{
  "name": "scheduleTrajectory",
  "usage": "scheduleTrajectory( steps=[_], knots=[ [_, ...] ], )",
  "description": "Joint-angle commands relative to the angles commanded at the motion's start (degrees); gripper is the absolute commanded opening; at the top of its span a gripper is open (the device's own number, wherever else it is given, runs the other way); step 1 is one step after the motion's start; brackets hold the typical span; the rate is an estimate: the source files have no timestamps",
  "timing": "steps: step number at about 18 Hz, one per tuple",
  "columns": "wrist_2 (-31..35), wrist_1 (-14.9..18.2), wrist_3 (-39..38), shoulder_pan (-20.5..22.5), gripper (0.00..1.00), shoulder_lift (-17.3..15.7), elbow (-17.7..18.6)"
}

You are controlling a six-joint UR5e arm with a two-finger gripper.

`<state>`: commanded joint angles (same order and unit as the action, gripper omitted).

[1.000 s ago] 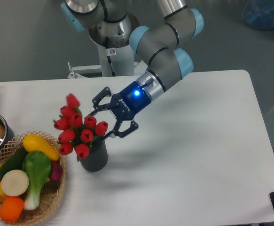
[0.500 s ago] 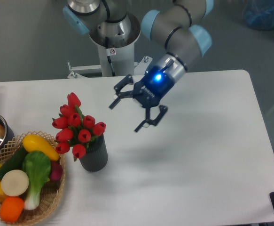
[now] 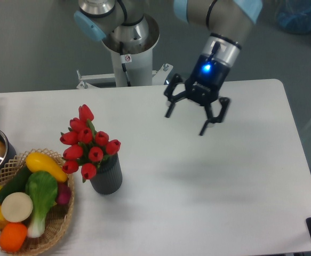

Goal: Insert the flowers into the vase

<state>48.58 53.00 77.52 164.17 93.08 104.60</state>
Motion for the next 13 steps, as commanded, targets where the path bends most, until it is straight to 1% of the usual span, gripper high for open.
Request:
scheduleTrajectory(
  steps=[4, 6, 8, 10, 12, 13],
  knots=[
    [9.8, 0.1, 0.0, 1.1, 1.00, 0.4, -1.7],
    [13.2, 0.4, 0.1, 1.1, 1.00, 0.6, -2.9],
    [17.7, 0.6, 0.2, 1.1, 1.00, 1.4, -3.9],
    [22.1, 0.9, 0.2, 0.8, 1.00, 2.0, -4.0],
    [25.9, 1.7, 0.3, 0.7, 1.00, 3.0, -4.2],
    [27.6, 3.0, 0.3, 0.6, 1.00, 3.7, -5.2]
  ],
)
